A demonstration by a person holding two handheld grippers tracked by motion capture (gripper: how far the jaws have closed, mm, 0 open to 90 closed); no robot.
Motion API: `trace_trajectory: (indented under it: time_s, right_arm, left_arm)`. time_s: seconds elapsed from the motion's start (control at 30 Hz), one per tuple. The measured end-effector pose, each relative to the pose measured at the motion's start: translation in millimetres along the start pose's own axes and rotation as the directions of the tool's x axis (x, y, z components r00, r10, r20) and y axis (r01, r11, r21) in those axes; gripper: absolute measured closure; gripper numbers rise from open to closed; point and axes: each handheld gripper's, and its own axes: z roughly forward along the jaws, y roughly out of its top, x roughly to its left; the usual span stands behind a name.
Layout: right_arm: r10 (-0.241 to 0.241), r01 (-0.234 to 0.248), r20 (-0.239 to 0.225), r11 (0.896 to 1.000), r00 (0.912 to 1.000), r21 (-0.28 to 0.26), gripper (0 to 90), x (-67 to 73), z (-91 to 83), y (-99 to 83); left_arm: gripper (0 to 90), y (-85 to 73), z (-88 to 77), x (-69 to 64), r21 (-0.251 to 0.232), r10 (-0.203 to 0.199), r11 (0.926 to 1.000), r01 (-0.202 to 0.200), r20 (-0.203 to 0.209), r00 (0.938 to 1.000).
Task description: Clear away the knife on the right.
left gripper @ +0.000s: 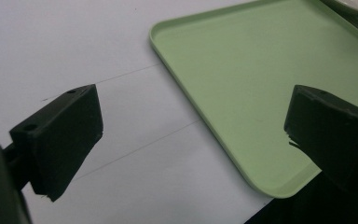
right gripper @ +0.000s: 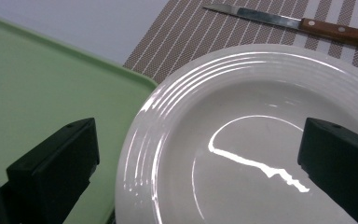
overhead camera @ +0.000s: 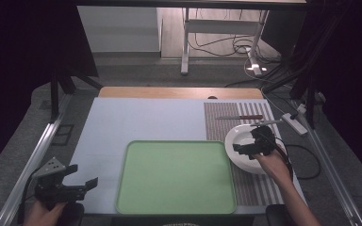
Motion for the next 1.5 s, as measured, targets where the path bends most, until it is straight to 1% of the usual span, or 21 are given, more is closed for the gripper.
trace_trajectory:
  time_s: [0.2,0.27,0.3,0.33,0.43,0.53,0.6,0.67,0.77,0.8,0.93,0.97,1.37,1.5]
  right_arm:
    - [-0.011,0.011,0.012,1.0,0.9999,0.011,0.0,-4.0,9.4,10.0]
    - [-0.009,0.009,0.014,1.0,0.9999,0.009,0.0,-4.3,10.9,11.5]
    - [0.005,-0.005,0.01,1.0,0.9999,0.003,0.0,-6.2,13.6,14.9]
    - [0.005,-0.005,0.01,1.0,0.9999,0.003,0.0,-6.2,13.6,14.9]
    - [0.006,-0.006,0.022,1.0,0.9997,0.006,0.0,-8.7,17.6,18.7]
    - [0.007,-0.007,0.046,1.0,0.9989,0.015,0.0,-13.4,23.7,24.6]
    - [0.005,-0.006,0.05,1.0,0.9987,0.016,0.0,-14.5,25.2,26.1]
    - [0.003,-0.003,0.084,1.0,0.9965,0.008,0.0,-17.3,29.7,30.7]
    - [0.0,0.0,0.088,1.0,0.9961,0.003,0.0,-19.1,32.8,34.0]
    - [-0.003,0.003,0.098,1.0,0.9951,0.003,0.0,-21.3,36.2,37.2]
    - [0.004,-0.005,0.105,1.0,0.9945,0.009,0.0,-24.2,42.0,41.6]
    - [0.01,-0.012,0.104,1.0,0.9945,0.013,0.0,-26.2,46.4,44.4]
    - [0.004,-0.01,0.128,0.999,0.9918,0.041,0.0,-36.1,64.0,57.4]
    - [0.013,-0.019,0.133,0.999,0.9911,0.046,0.0,-40.6,68.7,61.6]
  left_arm:
    - [4.1,0.0,-0.1,0.1,0.0,0.0,1.0,0.0,-0.001,1.0]
    - [4.1,0.0,-0.1,0.1,0.0,-0.001,1.0,0.001,-0.001,1.0]
    - [4.1,0.0,-0.1,0.1,0.0,0.0,1.0,0.0,0.0,1.0]
    - [4.1,0.0,-0.1,0.1,0.0,0.0,1.0,0.0,0.0,1.0]
    - [4.1,0.0,0.0,0.1,0.0,0.001,1.0,-0.001,0.0,1.0]
    - [4.1,-0.1,-0.1,0.2,0.0,0.001,1.0,-0.001,0.0,1.0]
    - [4.1,-0.1,-0.1,0.2,0.0,0.0,1.0,0.0,0.0,1.0]
    - [4.0,0.0,-0.1,0.3,0.0,0.0,1.0,0.0,0.001,1.0]
    - [4.0,0.0,0.0,0.3,0.001,-0.001,1.0,0.001,0.0,1.0]
    - [4.1,0.0,0.0,0.3,0.001,0.0,1.0,0.0,0.0,1.0]
    - [4.1,0.0,0.0,0.6,0.001,-0.002,1.0,0.002,0.002,1.0]
    - [4.1,-0.1,0.0,0.6,0.0,-0.002,1.0,0.002,0.002,1.0]
    - [4.0,-0.1,-0.1,0.9,-0.001,-0.003,1.0,0.003,0.003,1.0]
    - [4.1,-0.1,0.0,1.0,-0.001,-0.003,1.0,0.003,0.004,1.0]
